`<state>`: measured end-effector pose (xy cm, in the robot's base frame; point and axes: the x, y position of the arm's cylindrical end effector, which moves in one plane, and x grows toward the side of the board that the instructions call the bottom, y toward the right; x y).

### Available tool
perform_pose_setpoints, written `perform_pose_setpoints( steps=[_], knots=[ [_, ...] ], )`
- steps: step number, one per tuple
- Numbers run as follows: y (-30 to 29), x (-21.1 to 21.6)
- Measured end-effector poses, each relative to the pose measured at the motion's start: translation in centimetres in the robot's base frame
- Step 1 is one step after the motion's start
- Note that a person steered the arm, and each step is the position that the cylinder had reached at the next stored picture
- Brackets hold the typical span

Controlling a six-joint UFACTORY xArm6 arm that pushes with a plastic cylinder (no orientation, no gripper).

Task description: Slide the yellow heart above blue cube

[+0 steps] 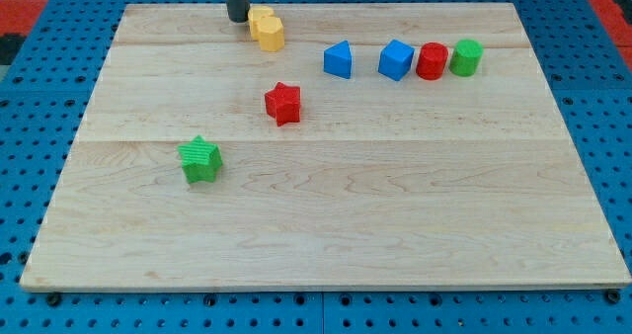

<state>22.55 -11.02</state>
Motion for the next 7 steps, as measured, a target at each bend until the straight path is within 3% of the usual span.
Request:
perform_pose_setpoints(
  steps=[3,4,5,6,7],
  knots=[
    [7.0,2.7],
    [2.7,-0.1],
    [2.9,-3.0],
    [10.3,-2.8],
    [9.8,-0.4]
  ],
)
